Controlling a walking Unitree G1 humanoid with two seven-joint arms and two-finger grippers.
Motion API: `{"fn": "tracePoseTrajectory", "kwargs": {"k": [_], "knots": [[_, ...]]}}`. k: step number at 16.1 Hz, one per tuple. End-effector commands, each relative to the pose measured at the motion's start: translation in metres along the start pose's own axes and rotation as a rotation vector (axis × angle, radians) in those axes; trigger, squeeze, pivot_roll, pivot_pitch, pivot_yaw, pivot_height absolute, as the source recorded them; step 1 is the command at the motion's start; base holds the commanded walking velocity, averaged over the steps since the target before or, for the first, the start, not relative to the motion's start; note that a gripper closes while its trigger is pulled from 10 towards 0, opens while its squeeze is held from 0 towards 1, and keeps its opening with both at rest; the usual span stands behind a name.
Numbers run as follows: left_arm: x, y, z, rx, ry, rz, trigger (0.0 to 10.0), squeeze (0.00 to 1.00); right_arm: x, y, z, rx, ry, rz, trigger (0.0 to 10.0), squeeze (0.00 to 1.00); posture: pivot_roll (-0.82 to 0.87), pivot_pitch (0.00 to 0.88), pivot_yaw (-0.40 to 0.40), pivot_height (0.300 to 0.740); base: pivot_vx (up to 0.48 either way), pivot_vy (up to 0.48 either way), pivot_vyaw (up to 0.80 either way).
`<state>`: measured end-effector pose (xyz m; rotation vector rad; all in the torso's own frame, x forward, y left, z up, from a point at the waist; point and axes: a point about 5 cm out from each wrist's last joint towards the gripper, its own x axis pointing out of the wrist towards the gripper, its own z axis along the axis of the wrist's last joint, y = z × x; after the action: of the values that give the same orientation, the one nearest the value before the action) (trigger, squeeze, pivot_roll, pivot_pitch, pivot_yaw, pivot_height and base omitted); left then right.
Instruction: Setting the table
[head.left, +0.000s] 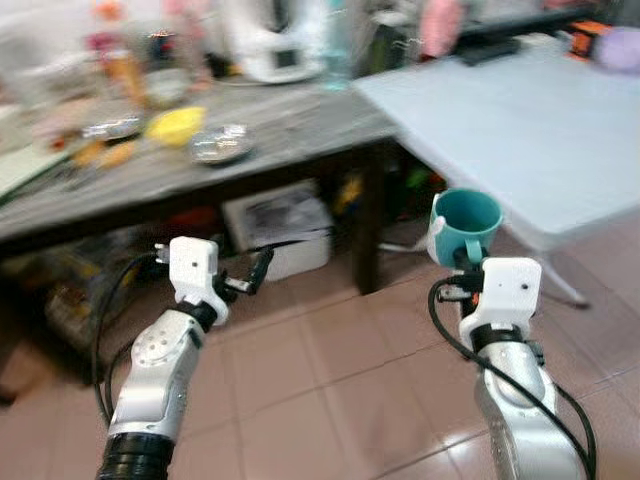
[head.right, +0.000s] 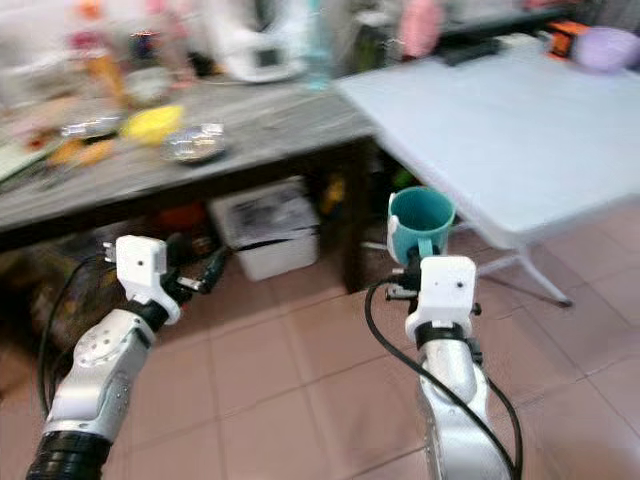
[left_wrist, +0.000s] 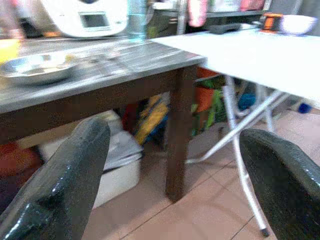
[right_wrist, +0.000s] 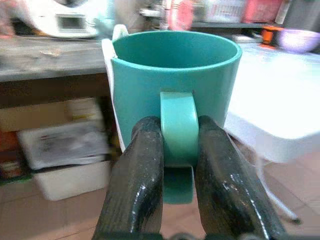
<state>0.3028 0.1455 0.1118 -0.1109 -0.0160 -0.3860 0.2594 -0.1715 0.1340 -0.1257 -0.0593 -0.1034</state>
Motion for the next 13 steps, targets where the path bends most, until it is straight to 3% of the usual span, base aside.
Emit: {"fn": "tracePoseTrajectory", "kwargs": {"k": [1, 10, 13], "knots": [[0.0001, 0.0018, 0.0036, 0.018, -0.003, -0.010, 10.0, 0.00, 0.0021, -0.0008, 0.0085, 0.008, -0.035, -0.008, 10.0, 0.00, -0.13, 0.010, 0.078, 0.740, 0.341, 0.000, -0.46], [-0.0014, 0.0004, 0.0017, 0.018, 0.004, -0.016, 10.0, 0.00, 0.0018, 0.0007, 0.0081, -0.026, -0.037, 0.003, 10.0, 0.00, -0.13, 0.009, 0.075, 0.740, 0.346, 0.000, -0.05], [-0.0012, 0.0001, 0.0016, 0.020, 0.004, -0.020, 10.0, 0.00, 0.0016, 0.0006, 0.0078, -0.033, -0.036, 0.004, 10.0, 0.00, -0.13, 0.007, 0.074, 0.740, 0.352, 0.000, 0.57]]}}
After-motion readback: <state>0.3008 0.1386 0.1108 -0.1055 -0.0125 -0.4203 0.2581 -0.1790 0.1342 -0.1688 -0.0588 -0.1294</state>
